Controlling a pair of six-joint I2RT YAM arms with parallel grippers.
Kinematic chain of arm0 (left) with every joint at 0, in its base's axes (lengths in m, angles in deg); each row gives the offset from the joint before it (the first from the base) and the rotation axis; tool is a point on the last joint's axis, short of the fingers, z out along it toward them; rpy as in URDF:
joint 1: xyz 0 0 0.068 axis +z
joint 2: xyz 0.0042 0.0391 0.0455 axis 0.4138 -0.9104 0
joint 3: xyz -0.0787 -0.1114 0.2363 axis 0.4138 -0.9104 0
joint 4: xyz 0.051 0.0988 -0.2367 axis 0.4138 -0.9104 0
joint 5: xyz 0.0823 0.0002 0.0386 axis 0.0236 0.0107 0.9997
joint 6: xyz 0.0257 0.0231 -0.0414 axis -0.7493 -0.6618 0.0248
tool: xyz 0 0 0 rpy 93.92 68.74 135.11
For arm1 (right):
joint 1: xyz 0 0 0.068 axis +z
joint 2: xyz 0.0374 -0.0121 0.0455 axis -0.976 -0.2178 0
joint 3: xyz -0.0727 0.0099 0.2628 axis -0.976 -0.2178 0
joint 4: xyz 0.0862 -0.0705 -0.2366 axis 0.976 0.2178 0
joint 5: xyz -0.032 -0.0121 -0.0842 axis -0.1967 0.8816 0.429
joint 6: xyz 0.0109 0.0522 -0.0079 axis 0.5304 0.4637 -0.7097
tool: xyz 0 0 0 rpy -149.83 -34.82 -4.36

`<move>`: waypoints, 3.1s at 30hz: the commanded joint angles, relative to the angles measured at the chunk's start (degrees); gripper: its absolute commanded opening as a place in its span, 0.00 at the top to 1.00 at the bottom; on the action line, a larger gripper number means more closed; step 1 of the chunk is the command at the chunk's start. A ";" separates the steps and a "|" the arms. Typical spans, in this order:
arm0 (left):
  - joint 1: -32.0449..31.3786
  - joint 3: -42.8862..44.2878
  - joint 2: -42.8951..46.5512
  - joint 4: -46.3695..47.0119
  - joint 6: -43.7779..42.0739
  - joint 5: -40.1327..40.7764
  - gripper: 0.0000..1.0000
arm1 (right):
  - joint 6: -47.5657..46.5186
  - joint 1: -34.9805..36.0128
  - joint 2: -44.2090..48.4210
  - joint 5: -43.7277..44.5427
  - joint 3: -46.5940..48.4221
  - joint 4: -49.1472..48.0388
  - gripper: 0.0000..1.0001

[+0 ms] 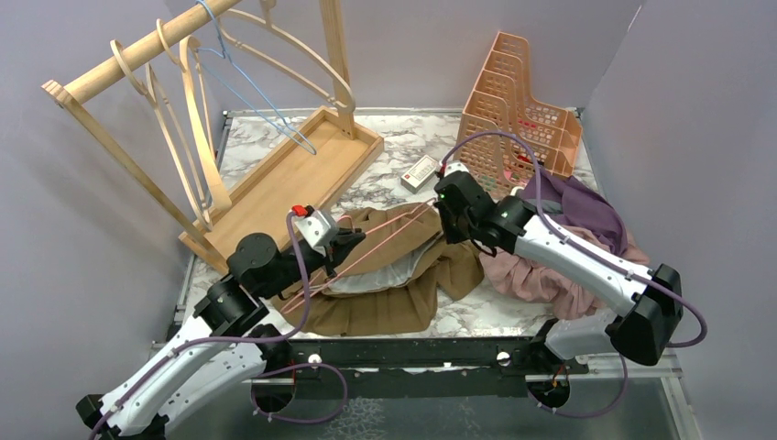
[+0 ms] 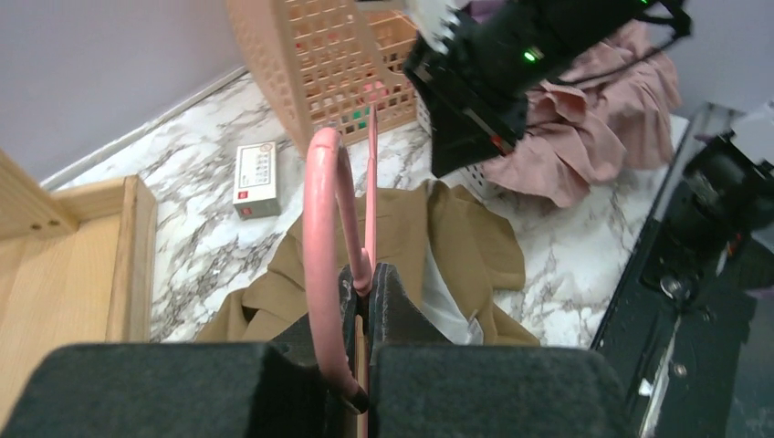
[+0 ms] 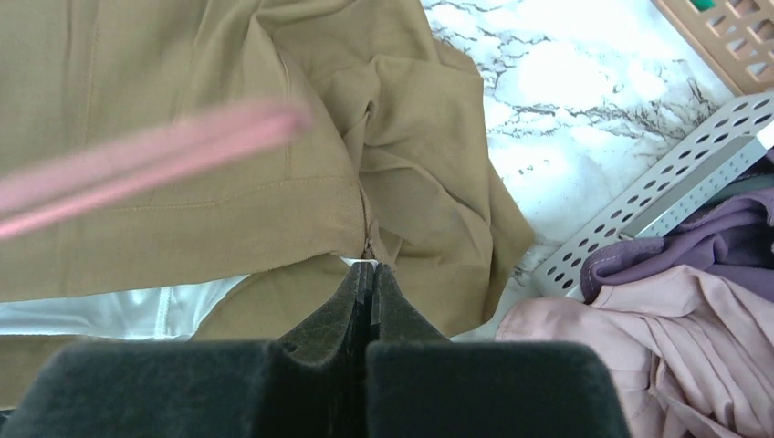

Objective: Place the skirt on the hanger
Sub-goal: Hang the skirt on the hanger.

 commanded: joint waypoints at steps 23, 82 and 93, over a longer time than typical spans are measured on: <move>-0.05 8.38 -8.66 -15.93 -12.33 -14.30 1.00 | -9.52 -3.71 4.64 -9.64 -3.01 -3.39 0.99; -0.02 8.83 -9.11 -11.01 -13.33 -11.38 1.00 | -6.12 -5.37 -5.05 -5.02 8.38 4.69 0.99; -0.04 8.98 -8.45 -8.98 -14.34 -11.20 1.00 | -7.07 -6.00 -5.84 -5.56 8.25 4.76 0.99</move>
